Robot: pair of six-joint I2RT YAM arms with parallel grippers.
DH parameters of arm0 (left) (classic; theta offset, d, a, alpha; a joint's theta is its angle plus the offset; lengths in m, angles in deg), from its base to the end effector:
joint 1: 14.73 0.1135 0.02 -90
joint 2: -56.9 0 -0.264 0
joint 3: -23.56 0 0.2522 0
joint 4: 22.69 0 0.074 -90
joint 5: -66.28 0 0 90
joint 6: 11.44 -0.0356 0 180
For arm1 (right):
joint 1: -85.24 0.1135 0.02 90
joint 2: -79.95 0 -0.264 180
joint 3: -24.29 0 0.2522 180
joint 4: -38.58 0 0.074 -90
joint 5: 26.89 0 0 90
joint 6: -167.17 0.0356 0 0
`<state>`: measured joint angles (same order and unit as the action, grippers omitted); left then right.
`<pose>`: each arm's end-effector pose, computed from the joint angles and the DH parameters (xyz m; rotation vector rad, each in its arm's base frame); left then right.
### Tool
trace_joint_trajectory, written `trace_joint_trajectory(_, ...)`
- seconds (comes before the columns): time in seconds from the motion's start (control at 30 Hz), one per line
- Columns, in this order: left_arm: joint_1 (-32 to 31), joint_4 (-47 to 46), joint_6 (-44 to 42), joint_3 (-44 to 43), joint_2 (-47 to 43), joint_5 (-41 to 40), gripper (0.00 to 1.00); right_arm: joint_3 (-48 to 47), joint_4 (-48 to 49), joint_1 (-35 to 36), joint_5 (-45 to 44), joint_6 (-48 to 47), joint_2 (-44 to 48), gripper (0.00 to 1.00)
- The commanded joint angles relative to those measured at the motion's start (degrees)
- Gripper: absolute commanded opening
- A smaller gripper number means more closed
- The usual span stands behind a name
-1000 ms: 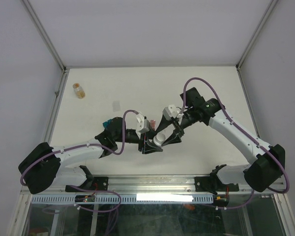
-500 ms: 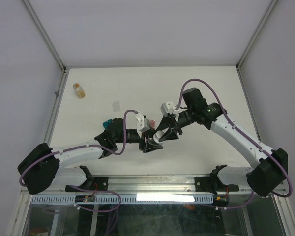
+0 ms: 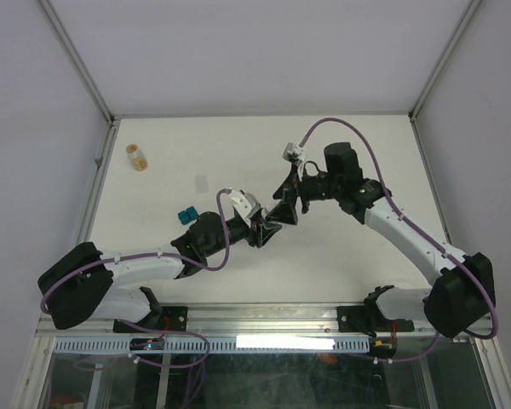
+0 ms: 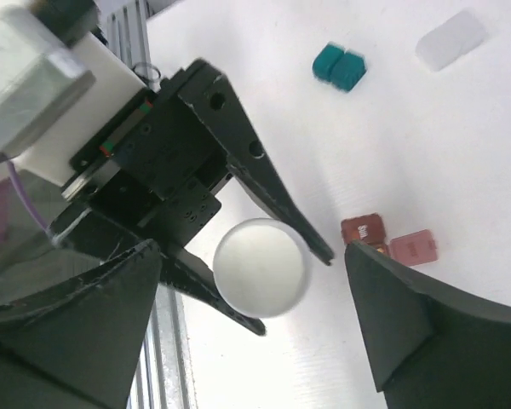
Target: Sort the pills into containers
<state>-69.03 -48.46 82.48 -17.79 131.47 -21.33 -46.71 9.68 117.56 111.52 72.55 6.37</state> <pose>0.1560 -0.2196 0.2156 0.7803 1.5831 -0.7857 0.2229 0.1725 0.3044 -1.1469 1.7929 1.1776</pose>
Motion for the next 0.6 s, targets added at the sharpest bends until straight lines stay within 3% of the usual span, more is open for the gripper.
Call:
trace_joint_trajectory(0.0, 1.1, -6.8, -2.0, 1.4, -3.4, 4.8, 0.0, -6.8, -1.0, -7.0, 11.2, -4.0, 6.2, 0.98)
trace_joint_trajectory(0.07, 2.2, -6.7, -1.0, 2.6, -4.7, 9.7, 0.0, -8.4, -5.8, -9.2, 16.9, -11.1, 7.0, 0.99)
trace_joint_trajectory(0.2, 4.3, -6.3, 0.4, 3.3, -6.7, 21.0, 0.0, -8.8, -23.1, -9.3, 27.9, -37.1, 7.5, 0.99)
trace_joint_trajectory(0.27, 4.9, -5.3, 0.6, 2.5, -7.2, 26.2, 0.0, -9.6, -34.4, -8.3, 29.8, -54.7, 6.7, 0.99)
trace_joint_trajectory(0.33, 5.1, -3.5, 0.4, 1.1, -7.0, 30.6, 0.0, -10.8, -40.1, -5.5, 26.9, -64.4, 5.4, 0.99)
trace_joint_trajectory(0.43, 5.1, -1.0, 0.3, -1.2, -6.1, 34.5, 0.0, -12.3, -41.9, -1.8, 23.0, -65.9, 3.4, 0.96)
trace_joint_trajectory(0.57, 5.0, -0.1, 0.4, -2.2, -5.3, 36.5, 0.0, -13.0, -39.6, -0.6, 22.1, -62.1, 1.7, 0.86)
